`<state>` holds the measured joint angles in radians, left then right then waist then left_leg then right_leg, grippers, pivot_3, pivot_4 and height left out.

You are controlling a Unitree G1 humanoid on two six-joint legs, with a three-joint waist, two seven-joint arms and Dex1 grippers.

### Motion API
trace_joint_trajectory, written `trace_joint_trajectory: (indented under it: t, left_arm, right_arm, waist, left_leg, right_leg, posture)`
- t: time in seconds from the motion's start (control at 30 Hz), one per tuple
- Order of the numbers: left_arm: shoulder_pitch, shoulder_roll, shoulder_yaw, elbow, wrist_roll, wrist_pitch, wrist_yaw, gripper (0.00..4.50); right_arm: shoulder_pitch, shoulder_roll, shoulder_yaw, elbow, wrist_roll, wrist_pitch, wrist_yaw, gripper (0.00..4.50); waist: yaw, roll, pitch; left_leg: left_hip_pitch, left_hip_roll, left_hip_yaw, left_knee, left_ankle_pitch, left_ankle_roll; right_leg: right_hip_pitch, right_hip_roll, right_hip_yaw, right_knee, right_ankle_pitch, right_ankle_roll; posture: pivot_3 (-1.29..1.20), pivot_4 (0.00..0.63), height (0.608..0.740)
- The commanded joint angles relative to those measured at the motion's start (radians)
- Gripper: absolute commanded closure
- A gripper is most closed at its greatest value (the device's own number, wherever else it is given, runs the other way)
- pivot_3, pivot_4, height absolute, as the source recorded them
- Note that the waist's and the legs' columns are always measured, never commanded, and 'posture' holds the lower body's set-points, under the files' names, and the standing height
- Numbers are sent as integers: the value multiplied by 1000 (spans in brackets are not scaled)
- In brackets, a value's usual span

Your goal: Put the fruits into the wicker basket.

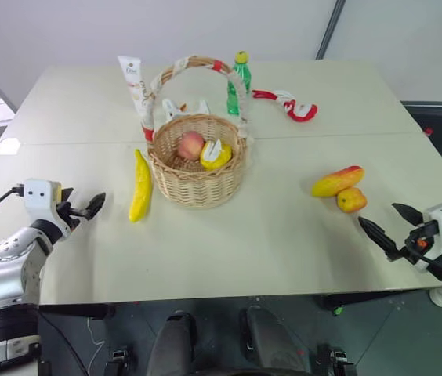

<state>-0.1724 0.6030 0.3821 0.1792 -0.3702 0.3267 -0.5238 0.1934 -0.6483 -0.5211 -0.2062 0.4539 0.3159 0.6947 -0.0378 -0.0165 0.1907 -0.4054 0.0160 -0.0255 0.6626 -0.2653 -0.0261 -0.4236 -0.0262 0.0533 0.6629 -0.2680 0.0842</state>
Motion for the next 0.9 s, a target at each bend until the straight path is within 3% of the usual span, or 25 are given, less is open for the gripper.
trace_joint_trajectory:
  t: [0.03,0.3,0.5,0.7,0.9]
  left_arm:
    - [-5,5,34,-45,-19,7,12,0]
    - [-10,7,15,-81,-45,69,11,0]
    - [-58,16,17,-154,-136,195,-21,0]
    - [-120,34,-28,-248,-221,441,-7,0]
    - [-189,34,-85,-281,-235,674,71,0]
  right_arm:
    - [-13,-6,-15,-4,3,-25,0,25]
    - [-51,-24,-15,-35,4,-20,-7,25]
    - [-139,-81,42,-196,82,92,12,25]
    - [-252,-103,270,-419,154,235,11,25]
    - [-347,-64,484,-478,103,241,10,25]
  waist:
    - [0,0,0]
    - [-1,0,0]
    - [-3,0,0]
    - [-4,0,0]
    - [-2,-1,0]
  left_leg:
    - [0,0,0,0,0,0]
    - [0,0,0,0,0,0]
    - [0,0,0,0,0,0]
    - [0,0,-1,0,0,0]
    - [-1,-1,-2,1,0,0]
  right_leg:
    - [0,0,0,0,0,0]
    - [0,0,0,0,0,0]
    - [0,0,0,1,0,0]
    - [0,0,-1,1,0,0]
    - [0,0,-1,1,0,0]
  posture:
    - [0,150,740]
    - [0,150,740]
    - [0,150,740]
    - [0,150,740]
    - [0,150,740]
